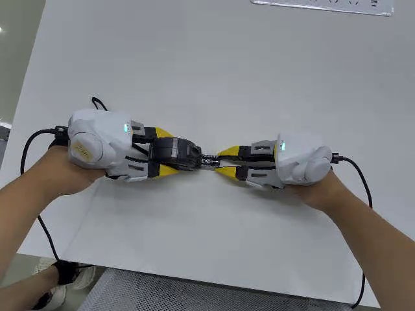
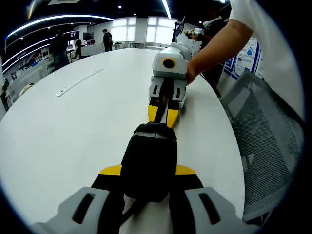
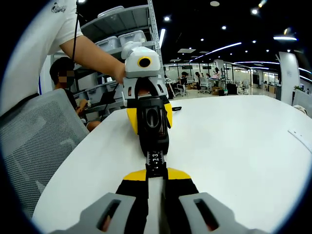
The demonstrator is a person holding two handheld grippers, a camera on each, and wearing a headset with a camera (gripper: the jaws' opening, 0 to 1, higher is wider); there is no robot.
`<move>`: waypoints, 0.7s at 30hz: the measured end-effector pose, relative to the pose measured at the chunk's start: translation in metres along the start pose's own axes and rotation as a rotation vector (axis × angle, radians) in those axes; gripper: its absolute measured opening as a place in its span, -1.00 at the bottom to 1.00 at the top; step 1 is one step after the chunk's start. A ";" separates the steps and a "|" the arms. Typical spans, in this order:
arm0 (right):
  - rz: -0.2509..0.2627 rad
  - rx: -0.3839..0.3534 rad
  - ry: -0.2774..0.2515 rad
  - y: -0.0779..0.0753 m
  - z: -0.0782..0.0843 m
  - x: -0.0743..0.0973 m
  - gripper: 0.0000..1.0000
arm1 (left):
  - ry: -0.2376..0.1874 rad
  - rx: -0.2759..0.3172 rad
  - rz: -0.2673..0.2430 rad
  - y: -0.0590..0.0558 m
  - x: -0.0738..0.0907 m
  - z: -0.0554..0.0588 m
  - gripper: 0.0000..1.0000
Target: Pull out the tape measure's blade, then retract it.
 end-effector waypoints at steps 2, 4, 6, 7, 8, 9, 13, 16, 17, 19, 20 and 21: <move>0.002 -0.003 -0.001 0.001 0.001 0.001 -0.81 | 0.000 0.000 0.001 0.000 0.000 0.000 -0.37; 0.005 -0.008 -0.001 0.001 0.002 0.004 -0.81 | 0.001 0.001 0.000 0.000 -0.001 -0.001 -0.37; 0.009 -0.013 -0.002 0.001 0.003 0.006 -0.81 | 0.000 0.005 -0.001 0.000 -0.001 -0.001 -0.37; 0.012 -0.012 -0.004 0.002 0.004 0.007 -0.81 | -0.001 0.004 -0.001 0.000 -0.001 -0.001 -0.37; 0.015 -0.010 -0.005 0.002 0.003 0.007 -0.81 | -0.001 0.007 -0.002 0.000 -0.001 -0.001 -0.37; 0.016 -0.012 -0.007 0.003 0.003 0.007 -0.81 | -0.001 0.005 -0.002 0.000 -0.001 -0.001 -0.37; 0.022 -0.008 -0.012 0.003 0.003 0.008 -0.81 | -0.002 0.003 -0.006 -0.001 -0.001 -0.001 -0.37; 0.017 -0.014 -0.012 0.002 0.002 0.008 -0.81 | -0.002 0.002 -0.002 0.000 -0.001 -0.001 -0.37; 0.015 -0.014 -0.012 0.002 0.003 0.009 -0.81 | -0.002 0.002 -0.001 0.000 -0.001 -0.001 -0.37; 0.013 -0.016 -0.013 0.002 0.003 0.009 -0.81 | -0.002 0.002 0.001 0.000 -0.001 -0.001 -0.37; 0.012 -0.019 -0.013 0.002 0.003 0.009 -0.81 | -0.004 0.003 0.003 0.000 -0.001 -0.001 -0.37; 0.011 -0.026 -0.015 0.002 0.003 0.009 -0.81 | -0.006 0.007 0.002 0.001 -0.001 -0.001 -0.37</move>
Point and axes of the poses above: the centre of the closed fingertips' face, and the gripper's own axes: x roughly backward along the fingers, y roughly to its left, z roughly out of its underside, the point moved 8 cm from there along x, roughly backward along the fingers, and after that the axes turned 8 degrees about -x, right-handed, at the moved point
